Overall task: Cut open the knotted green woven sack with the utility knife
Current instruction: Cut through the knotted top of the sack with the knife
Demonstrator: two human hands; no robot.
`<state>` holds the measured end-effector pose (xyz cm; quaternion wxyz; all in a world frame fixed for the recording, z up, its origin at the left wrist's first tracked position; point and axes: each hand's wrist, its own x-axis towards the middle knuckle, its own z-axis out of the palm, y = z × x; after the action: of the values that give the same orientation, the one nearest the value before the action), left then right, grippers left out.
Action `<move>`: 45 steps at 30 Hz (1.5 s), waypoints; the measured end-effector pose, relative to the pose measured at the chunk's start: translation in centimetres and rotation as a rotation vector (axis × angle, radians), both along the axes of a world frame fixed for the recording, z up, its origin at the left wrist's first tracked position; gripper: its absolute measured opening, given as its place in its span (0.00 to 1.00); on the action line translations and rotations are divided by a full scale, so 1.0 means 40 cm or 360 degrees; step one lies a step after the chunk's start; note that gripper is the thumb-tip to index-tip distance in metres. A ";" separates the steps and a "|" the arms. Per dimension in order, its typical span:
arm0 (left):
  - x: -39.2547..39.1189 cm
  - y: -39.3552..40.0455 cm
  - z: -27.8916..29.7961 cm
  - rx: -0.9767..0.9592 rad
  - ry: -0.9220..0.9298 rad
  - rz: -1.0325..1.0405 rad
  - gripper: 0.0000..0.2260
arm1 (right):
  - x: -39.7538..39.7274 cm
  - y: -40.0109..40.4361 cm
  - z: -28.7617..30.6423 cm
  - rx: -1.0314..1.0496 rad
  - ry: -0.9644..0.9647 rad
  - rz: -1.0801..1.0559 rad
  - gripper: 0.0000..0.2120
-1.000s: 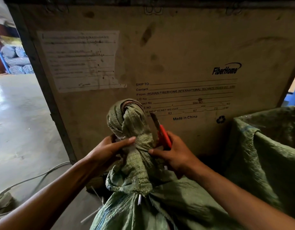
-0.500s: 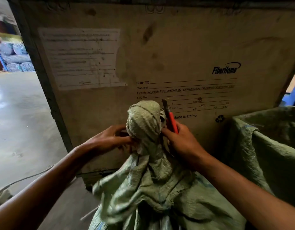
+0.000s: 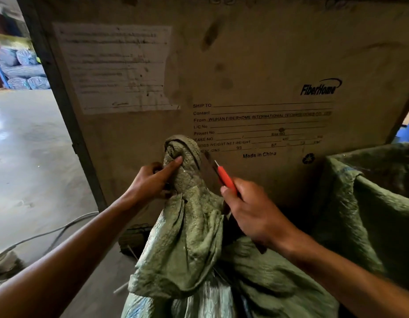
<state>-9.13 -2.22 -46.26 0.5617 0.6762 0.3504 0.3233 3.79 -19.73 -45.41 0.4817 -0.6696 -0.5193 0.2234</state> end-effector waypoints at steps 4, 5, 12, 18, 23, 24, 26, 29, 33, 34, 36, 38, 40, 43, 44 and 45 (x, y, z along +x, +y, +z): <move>-0.004 0.005 -0.009 0.0005 0.0008 0.0049 0.32 | -0.026 0.011 -0.020 -0.0207 -0.0147 0.0067 0.12; -0.005 0.006 -0.010 0.0005 0.0009 0.0060 0.32 | -0.027 0.014 -0.020 -0.0221 -0.0152 0.0079 0.12; -0.012 0.004 -0.018 0.0069 -0.0032 0.0136 0.32 | -0.030 0.029 -0.026 -0.0272 -0.0185 0.0077 0.10; -0.004 -0.008 -0.019 0.0290 -0.0100 0.0232 0.23 | -0.028 0.041 -0.016 -0.0263 -0.0727 0.0045 0.11; -0.012 -0.001 -0.013 0.0233 -0.0182 0.0289 0.18 | -0.023 0.024 -0.034 -0.0490 -0.0312 0.0206 0.13; -0.015 0.000 -0.015 0.0226 -0.0181 0.0286 0.17 | -0.022 0.021 -0.039 -0.0552 -0.0335 0.0210 0.14; -0.018 0.003 -0.020 0.0197 -0.0178 0.0257 0.16 | -0.019 0.011 -0.048 -0.0587 -0.0309 0.0221 0.14; -0.026 0.010 -0.015 0.0048 -0.0236 0.0201 0.21 | 0.000 -0.009 -0.055 -0.0278 -0.0012 0.0151 0.11; -0.030 0.006 -0.020 -0.0059 -0.0151 0.0018 0.23 | 0.023 0.002 -0.043 0.0242 0.0230 -0.0054 0.07; -0.022 -0.005 -0.022 -0.0056 -0.0112 -0.0079 0.23 | 0.023 0.014 -0.038 0.0306 0.0209 -0.0061 0.05; -0.004 -0.033 -0.021 0.0006 -0.0036 -0.0270 0.23 | 0.021 0.038 -0.033 0.0308 0.0280 0.0023 0.09; 0.002 -0.052 -0.016 0.0177 0.0031 -0.0435 0.21 | 0.025 0.054 -0.040 0.0278 0.0411 0.0101 0.14; -0.008 -0.048 -0.013 0.0379 0.0068 -0.0524 0.20 | 0.028 0.060 -0.046 0.0305 0.0447 0.0117 0.14; -0.036 -0.028 -0.013 0.0480 0.0161 -0.0637 0.21 | 0.040 0.058 -0.055 0.0288 0.0580 0.0286 0.13; -0.041 -0.024 -0.013 0.0452 0.0177 -0.0691 0.20 | 0.044 0.055 -0.055 0.0254 0.0602 0.0352 0.12; -0.043 -0.020 -0.015 0.0409 0.0167 -0.0747 0.18 | 0.051 0.052 -0.055 0.0216 0.0604 0.0403 0.11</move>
<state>-10.85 -3.01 -46.85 0.5119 0.8205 0.1688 0.1905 5.83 -17.64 -47.60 0.5827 -0.5113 -0.5131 0.3685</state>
